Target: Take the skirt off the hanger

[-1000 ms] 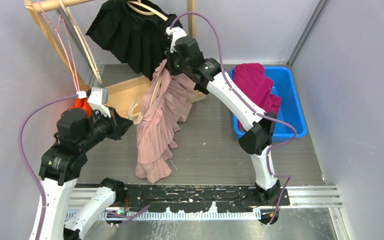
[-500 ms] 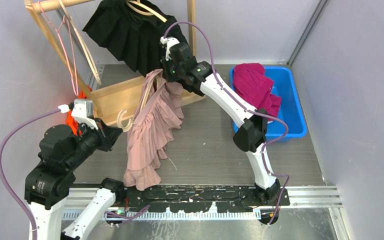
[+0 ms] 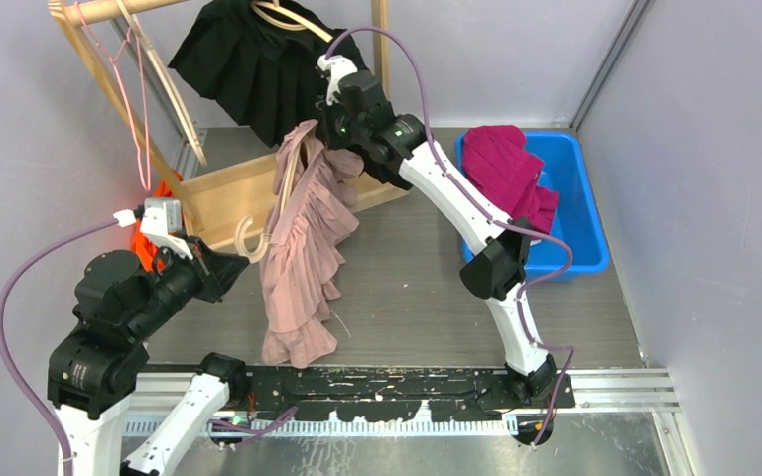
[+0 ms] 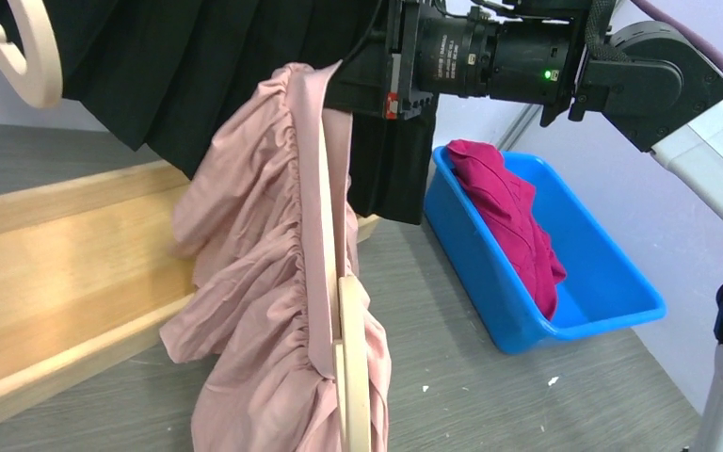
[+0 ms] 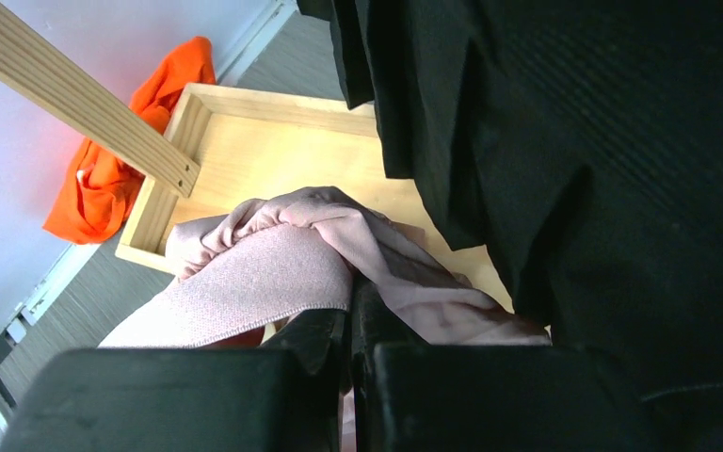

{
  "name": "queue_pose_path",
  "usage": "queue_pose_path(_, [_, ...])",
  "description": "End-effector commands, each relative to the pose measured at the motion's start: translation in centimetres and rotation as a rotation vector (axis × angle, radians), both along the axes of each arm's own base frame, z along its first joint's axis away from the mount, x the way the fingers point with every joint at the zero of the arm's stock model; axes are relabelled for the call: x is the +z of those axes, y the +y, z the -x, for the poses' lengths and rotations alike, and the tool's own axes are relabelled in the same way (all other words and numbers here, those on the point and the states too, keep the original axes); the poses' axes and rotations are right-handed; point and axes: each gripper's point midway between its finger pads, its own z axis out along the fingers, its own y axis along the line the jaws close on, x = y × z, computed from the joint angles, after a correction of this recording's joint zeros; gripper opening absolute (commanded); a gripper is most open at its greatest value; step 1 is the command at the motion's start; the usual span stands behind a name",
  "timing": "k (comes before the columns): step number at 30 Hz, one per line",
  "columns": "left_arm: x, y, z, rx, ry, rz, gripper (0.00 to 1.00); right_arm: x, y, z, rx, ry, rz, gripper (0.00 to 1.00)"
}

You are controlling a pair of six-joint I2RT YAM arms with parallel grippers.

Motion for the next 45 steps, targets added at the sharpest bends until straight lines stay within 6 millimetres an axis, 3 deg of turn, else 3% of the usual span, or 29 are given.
queue_pose_path(1, [1.1, -1.5, 0.8, -0.075, -0.024, 0.073, 0.00, 3.2, -1.1, -3.1, -0.073, -0.103, -0.082, 0.06])
queue_pose_path(5, [0.8, -1.8, 0.5, -0.095, -0.011, 0.058, 0.00, 3.4, -0.1, -2.0, 0.002, -0.089, -0.100, 0.06])
queue_pose_path(13, [1.0, -2.1, -1.2, -0.109, -0.015, 0.015, 0.00, 4.9, 0.5, 2.9, 0.209, -0.060, -0.110, 0.07])
queue_pose_path(19, [2.0, -2.6, -3.2, -0.117, -0.040, -0.007, 0.00, 2.8, 1.5, 5.1, 0.276, 0.006, -0.082, 0.07])
queue_pose_path(23, [3.3, -3.0, -3.7, -0.135, -0.060, -0.003, 0.00, 1.3, 1.3, 4.4, 0.252, 0.002, -0.031, 0.08])
queue_pose_path(29, [2.6, -2.5, -3.0, -0.114, -0.036, -0.006, 0.00, 1.5, 1.6, 2.8, 0.217, -0.040, -0.023, 0.10])
queue_pose_path(38, [2.3, -0.7, 0.6, -0.053, -0.021, 0.014, 0.00, 1.8, 0.4, -2.7, 0.079, -0.067, -0.104, 0.11])
queue_pose_path(45, [2.5, -0.1, 1.9, -0.026, -0.024, 0.040, 0.00, 0.4, 0.5, -4.1, 0.064, -0.042, -0.118, 0.11])
